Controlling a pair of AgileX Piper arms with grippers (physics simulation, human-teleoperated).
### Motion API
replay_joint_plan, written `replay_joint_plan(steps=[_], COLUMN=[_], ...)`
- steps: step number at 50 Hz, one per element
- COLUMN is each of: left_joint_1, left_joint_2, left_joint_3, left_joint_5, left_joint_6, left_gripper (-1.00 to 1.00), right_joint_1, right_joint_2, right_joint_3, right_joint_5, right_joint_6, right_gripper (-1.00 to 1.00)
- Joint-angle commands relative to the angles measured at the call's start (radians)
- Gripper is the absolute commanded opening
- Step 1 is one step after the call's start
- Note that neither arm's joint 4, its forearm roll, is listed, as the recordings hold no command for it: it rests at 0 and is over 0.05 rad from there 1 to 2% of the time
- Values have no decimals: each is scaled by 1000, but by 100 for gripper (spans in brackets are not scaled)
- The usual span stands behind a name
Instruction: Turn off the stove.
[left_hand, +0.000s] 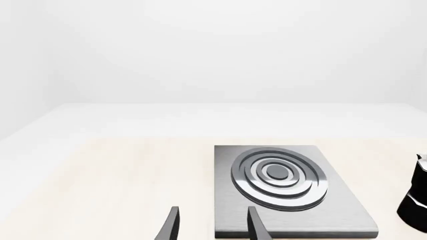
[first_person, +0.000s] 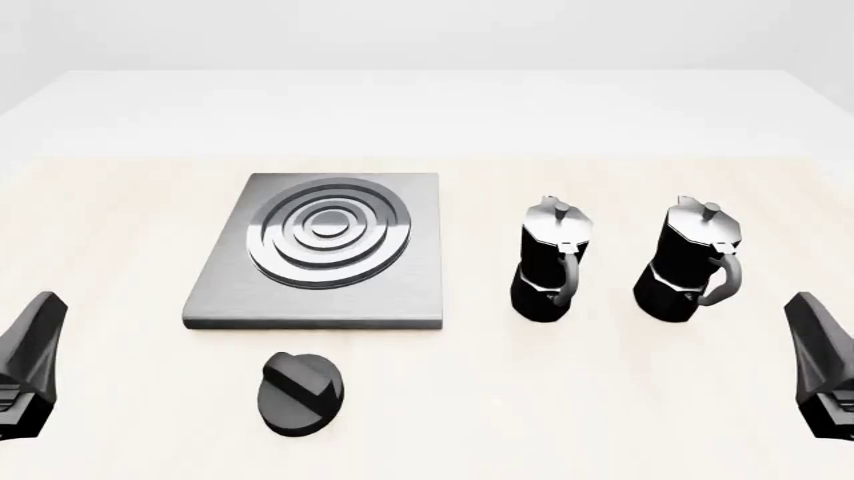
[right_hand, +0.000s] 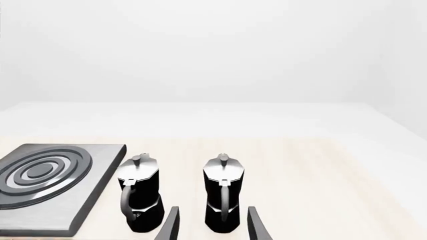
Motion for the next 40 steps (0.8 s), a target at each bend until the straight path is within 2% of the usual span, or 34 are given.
replay_joint_plan(steps=[1,8,12,14,17,18,19,22,26,32,37,39,40], left_joint_1=[0,0,0,0,0,0,0,0,0,0,0,0,0], left_joint_2=[0,0,0,0,0,0,0,0,0,0,0,0,0], left_joint_3=[0,0,0,0,0,0,0,0,0,0,0,0,0], left_joint_5=[0,0,0,0,0,0,0,0,0,0,0,0,0], left_joint_6=[0,0,0,0,0,0,0,0,0,0,0,0,0], left_gripper=[100,100,100,100,100,100,100,100,100,100,100,100,100], right_joint_1=[7,60,82,119,116,137,145,172,190,250,293,328,424], right_joint_2=[20,97,90,136,143,172,181,206,234,301,370,410,489], right_joint_3=[0,-4,-41,-63,-71,-84,-87,-99,-144,-191,-212,-218,-290], right_joint_5=[-18,-79,-48,-62,-63,-69,-71,-75,-53,-46,-65,-80,-45], right_joint_6=[-1,-15,10,-7,-12,15,13,-32,-25,-92,-88,-111,-130], right_gripper=[100,100,100,100,100,100,100,100,100,100,100,100,100])
